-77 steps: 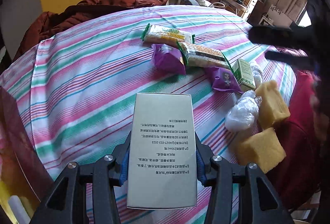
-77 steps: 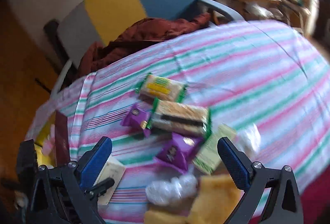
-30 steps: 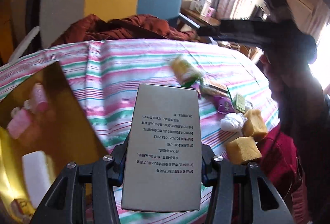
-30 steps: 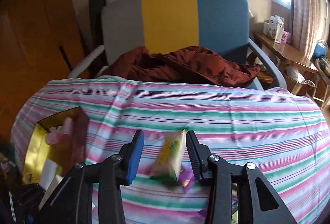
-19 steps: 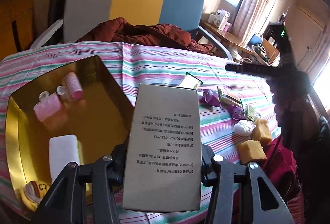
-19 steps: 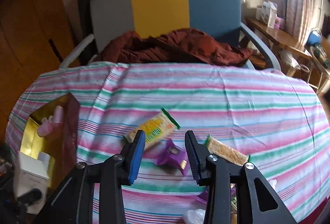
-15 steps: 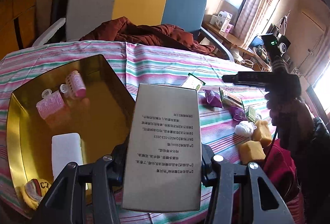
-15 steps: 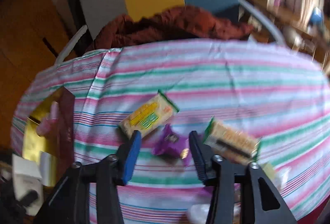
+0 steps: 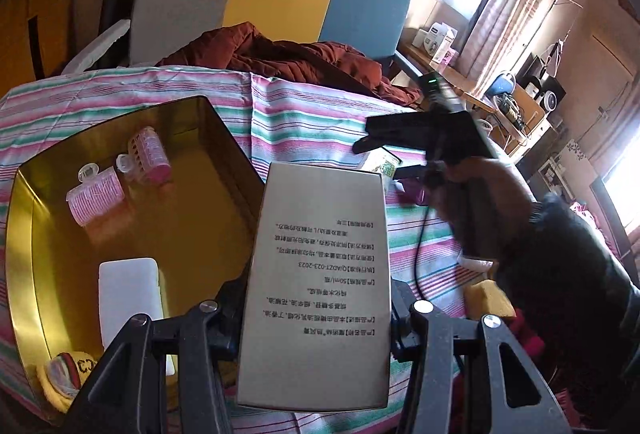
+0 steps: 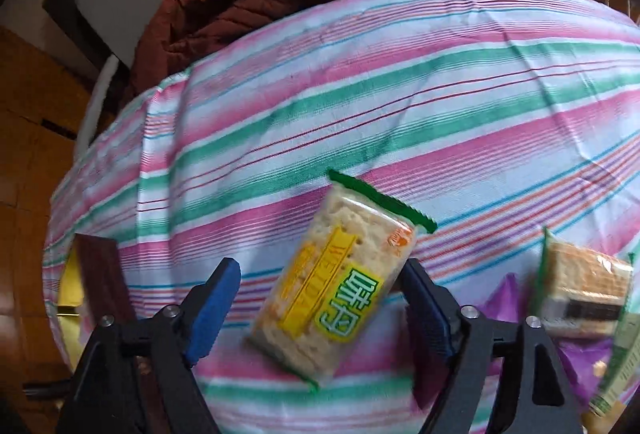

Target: Organize objects

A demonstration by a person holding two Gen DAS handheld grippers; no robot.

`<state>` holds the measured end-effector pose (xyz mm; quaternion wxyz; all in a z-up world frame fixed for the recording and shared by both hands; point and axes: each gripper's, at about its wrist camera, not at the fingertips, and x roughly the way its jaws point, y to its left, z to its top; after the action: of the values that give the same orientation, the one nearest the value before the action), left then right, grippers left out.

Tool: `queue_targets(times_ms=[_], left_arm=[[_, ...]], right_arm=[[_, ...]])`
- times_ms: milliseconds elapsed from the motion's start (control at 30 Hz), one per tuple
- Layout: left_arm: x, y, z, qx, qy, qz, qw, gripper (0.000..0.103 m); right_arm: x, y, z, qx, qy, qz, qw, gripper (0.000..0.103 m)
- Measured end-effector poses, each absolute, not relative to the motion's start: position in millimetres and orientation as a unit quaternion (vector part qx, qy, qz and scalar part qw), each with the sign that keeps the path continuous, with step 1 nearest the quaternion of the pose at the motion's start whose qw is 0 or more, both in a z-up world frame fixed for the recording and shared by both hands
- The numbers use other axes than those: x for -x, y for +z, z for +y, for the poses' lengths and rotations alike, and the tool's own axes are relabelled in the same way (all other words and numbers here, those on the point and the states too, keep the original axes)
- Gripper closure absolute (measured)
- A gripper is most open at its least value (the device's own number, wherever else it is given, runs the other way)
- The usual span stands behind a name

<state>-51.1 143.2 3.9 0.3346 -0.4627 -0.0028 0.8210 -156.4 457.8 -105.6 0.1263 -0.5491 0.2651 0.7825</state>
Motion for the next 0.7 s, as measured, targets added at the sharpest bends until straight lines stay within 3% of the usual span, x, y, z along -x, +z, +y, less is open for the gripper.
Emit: queue_targets(times_ms=[67,100,133,333,700], left_arm=[[52.7,2.7,142.3,0.464,0.82,-0.005,0.335,0.051],[52.8,2.2,141.5,0.465,0.819,-0.007,0.336,0.051],[52.9,1.9,140.2,0.465,0.819,-0.009,0.336,0.051],[53.5,4.5,130.4,0.46,0.824,-0.018,0.332,0.051],[62.0,21.8,72.1,0.432,0.858,-0.053,0.273,0.051]], right_arm=[[165.0,-105.1,439.9,0.558,0.796,0.192,0.136,0.025],[166.1,-104.0,430.3,0.561,0.802,0.152,0.139,0.043],[164.1,-101.1,422.1,0.556,0.81,0.129,0.131,0.055],[131.4,-79.8,408.0,0.531,0.832,0.142,0.077,0.055],[83.3,11.5,338.0,0.434,0.889,0.143,-0.027,0.055]])
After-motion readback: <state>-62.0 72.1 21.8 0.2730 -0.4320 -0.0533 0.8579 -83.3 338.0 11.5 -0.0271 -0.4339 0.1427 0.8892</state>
